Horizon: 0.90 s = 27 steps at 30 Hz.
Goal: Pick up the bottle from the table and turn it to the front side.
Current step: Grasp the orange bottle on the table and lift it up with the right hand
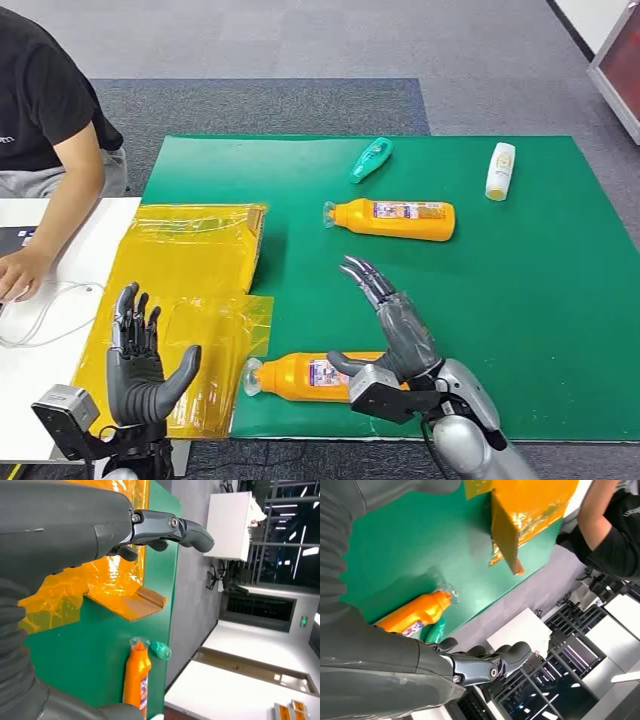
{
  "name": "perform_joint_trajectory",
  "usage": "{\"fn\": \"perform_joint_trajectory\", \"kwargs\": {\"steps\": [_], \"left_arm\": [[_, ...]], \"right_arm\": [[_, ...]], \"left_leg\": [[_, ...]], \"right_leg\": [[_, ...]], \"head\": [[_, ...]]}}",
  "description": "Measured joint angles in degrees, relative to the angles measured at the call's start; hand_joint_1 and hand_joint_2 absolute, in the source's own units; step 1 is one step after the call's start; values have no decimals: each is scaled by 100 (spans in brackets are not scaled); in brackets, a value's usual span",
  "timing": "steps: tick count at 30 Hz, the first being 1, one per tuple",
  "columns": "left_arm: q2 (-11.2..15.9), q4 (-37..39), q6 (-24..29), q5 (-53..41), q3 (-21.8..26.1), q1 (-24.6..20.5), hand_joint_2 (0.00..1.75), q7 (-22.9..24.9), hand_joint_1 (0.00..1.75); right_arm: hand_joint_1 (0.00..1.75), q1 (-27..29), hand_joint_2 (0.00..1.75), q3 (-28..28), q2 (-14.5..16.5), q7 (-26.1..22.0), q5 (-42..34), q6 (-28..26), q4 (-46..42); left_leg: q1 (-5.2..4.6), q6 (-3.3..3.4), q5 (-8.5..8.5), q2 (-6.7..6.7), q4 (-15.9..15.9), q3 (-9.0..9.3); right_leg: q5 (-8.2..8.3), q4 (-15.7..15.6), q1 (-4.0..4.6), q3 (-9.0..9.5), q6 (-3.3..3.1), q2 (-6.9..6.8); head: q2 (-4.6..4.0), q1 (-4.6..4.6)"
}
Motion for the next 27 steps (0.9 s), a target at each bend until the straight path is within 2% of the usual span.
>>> {"fn": "perform_joint_trajectory", "kwargs": {"steps": [4, 10, 14, 18, 22, 27], "left_arm": [[-4, 1, -40, -7, 1, 0, 175, 5, 0], [-20, 1, -129, -20, 11, 0, 175, 7, 0], [-39, 4, -313, -27, 53, 24, 175, -21, 0], [-85, 9, -453, -52, 174, 65, 175, -76, 0], [-132, 10, -502, -73, 255, 66, 175, -89, 0], [-180, 10, -524, -96, 347, 95, 175, -90, 0]], "right_arm": [[0, -17, 175, 16, -71, 94, 165, 73, 10], [0, -93, 175, 102, -346, 312, 497, 408, 144], [0, -193, 175, 319, -911, 460, 470, 1199, 267], [0, -259, 175, 413, -1460, 472, 492, 1299, 356], [0, -353, 175, 506, -1724, 537, 544, 1384, 399], [0, -442, 175, 644, -1901, 676, 722, 1436, 401]], "left_leg": [[0, 0, 0, 0, 0, 0], [0, 0, 0, 0, 0, 1], [-2, 4, 1, -13, 0, -3], [-7, 7, 0, -19, 0, -7], [-7, 7, 0, -18, 1, -5], [-6, 4, 2, -18, 0, -4]], "right_leg": [[0, 0, 0, 0, 0, 0], [1, 0, 0, 1, 0, 0], [-1, -1, -2, 4, 6, -14], [1, -1, -7, 3, 11, -18], [1, -1, -9, 1, 11, -18], [0, -1, -6, 2, 10, -16]], "head": [[0, 0], [0, -1], [0, 2], [0, 2], [0, 1], [0, 1]]}}
